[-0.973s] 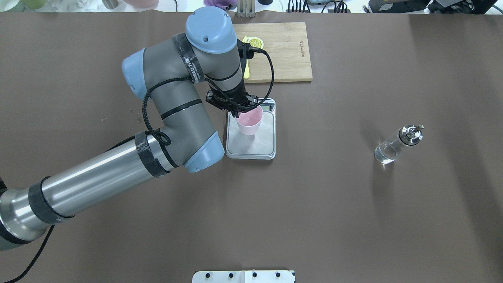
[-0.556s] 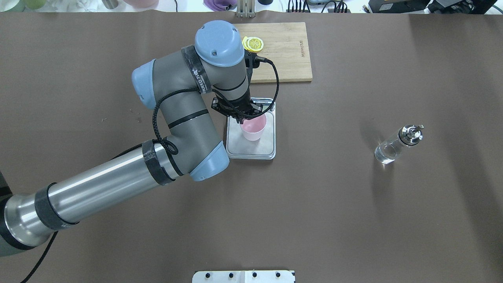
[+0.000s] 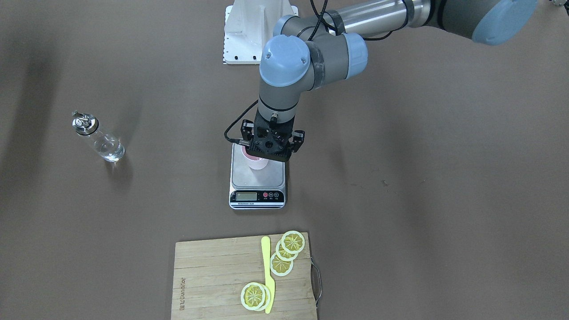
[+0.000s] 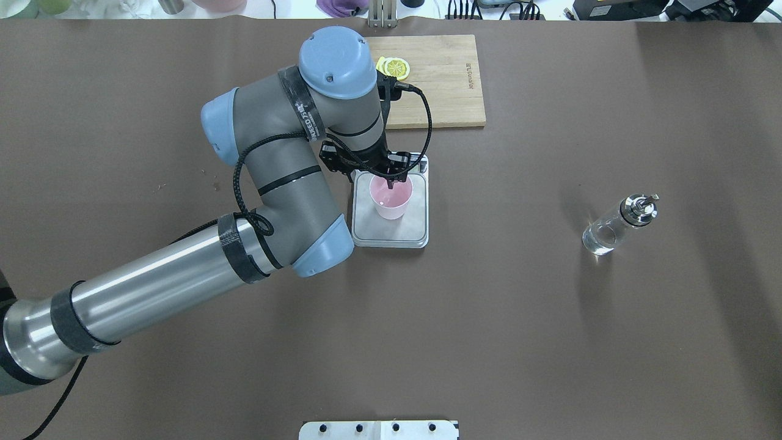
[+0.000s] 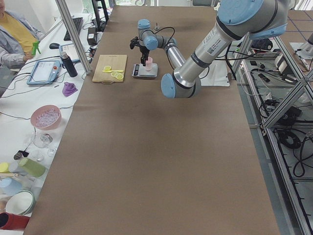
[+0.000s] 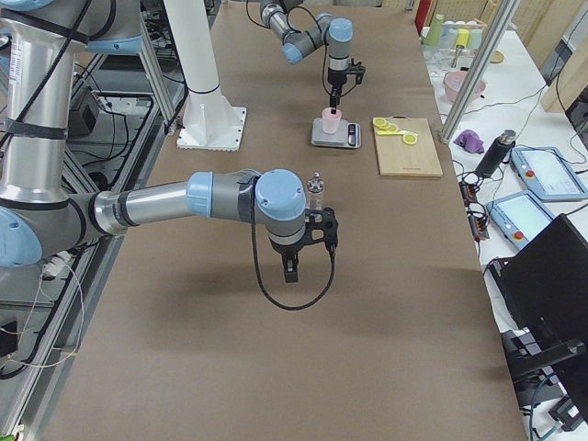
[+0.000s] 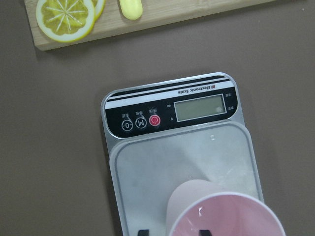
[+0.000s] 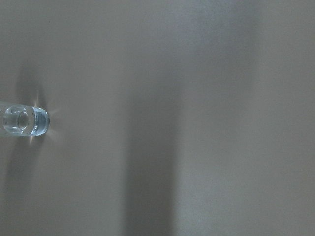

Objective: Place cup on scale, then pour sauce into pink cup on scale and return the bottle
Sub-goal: 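Release the cup and withdraw the left gripper away from the scale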

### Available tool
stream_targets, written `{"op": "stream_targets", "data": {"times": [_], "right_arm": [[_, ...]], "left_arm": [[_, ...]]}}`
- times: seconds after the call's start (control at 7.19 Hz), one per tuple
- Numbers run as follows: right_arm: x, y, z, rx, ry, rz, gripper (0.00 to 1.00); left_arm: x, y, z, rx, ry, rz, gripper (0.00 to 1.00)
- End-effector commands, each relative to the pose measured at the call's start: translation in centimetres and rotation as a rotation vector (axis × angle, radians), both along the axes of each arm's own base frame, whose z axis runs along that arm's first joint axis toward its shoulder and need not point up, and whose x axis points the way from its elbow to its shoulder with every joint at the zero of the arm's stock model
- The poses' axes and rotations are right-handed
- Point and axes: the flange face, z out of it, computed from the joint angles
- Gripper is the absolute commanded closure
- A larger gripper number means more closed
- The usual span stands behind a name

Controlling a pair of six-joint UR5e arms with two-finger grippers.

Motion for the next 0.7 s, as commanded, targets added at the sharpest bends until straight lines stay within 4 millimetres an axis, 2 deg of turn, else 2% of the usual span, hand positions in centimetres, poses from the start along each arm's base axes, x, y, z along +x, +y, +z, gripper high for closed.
{"op": "stream_targets", "data": {"times": [0.0, 0.14, 0.28, 0.42, 0.56], "right_arm": [[-0.2, -0.6, -1.2, 0.116, 0.013, -0.009, 0.0], [-0.2, -0.7, -1.8, 0.172, 0.02, -0.011, 0.0], [-0.3, -1.0, -2.1, 0.234, 0.021, -0.006, 0.0], [-0.6, -0.5, -4.4, 0.381, -0.031, -0.019, 0.0], [-0.9, 1.6, -3.8, 0.515, -0.026, -0.025, 0.0]], "left_arm": [[-9.2, -0.8, 3.0, -0.033, 0.063, -0.017, 0.03], [-14.9, -0.5, 5.5, -0.016, 0.093, -0.008, 0.03], [-18.9, -0.3, 7.7, -0.003, 0.083, -0.022, 0.03], [-21.9, -0.9, 9.6, 0.001, 0.076, -0.032, 0.03], [-24.9, -1.8, 12.0, 0.014, 0.068, -0.015, 0.03]]}}
